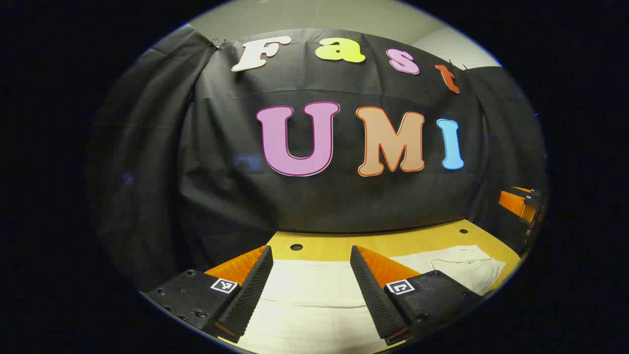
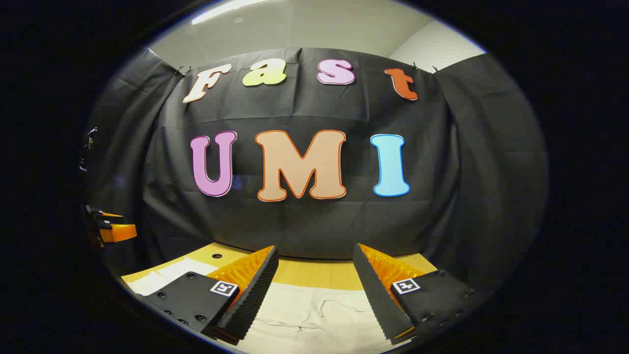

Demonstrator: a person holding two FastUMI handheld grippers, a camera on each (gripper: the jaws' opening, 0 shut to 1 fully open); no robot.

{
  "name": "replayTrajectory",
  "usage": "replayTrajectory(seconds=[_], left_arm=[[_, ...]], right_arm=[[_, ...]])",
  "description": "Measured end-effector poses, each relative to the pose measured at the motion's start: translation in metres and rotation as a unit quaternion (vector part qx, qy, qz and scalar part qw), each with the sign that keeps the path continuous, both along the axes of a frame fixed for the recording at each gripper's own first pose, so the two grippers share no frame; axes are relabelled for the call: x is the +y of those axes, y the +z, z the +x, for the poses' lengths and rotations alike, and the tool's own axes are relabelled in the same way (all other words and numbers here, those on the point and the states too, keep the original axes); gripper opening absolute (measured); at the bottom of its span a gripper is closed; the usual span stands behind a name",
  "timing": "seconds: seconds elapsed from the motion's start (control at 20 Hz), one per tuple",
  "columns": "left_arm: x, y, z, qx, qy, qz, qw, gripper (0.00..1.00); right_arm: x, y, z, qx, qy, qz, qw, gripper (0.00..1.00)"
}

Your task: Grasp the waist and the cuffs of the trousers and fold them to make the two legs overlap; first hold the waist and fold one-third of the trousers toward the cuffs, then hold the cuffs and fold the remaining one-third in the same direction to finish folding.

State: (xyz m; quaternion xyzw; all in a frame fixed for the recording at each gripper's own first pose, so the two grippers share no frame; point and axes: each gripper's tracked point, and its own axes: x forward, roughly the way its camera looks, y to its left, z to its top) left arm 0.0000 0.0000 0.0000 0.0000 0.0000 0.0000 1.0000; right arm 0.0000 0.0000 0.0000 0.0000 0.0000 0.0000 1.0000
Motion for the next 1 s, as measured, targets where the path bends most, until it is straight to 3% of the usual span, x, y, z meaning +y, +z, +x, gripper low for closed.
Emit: replayTrajectory(seconds=[0.5, 0.85, 1.0], left_arm=[[0.004, -0.037, -0.001, 0.037, -0.038, -0.011, 0.999, 0.94], [0.026, -0.063, -0.004, 0.066, -0.032, -0.025, 0.997, 0.94], [0.035, -0.084, -0.009, 0.09, -0.037, 0.005, 0.995, 0.94]], right_arm=[[0.003, -0.011, -0.017, 0.029, -0.03, -0.021, 0.999, 0.98], [0.006, -0.014, -0.02, 0.044, -0.03, -0.021, 0.998, 0.98], [0.006, -0.016, -0.022, 0.046, -0.03, -0.02, 0.998, 0.98]])
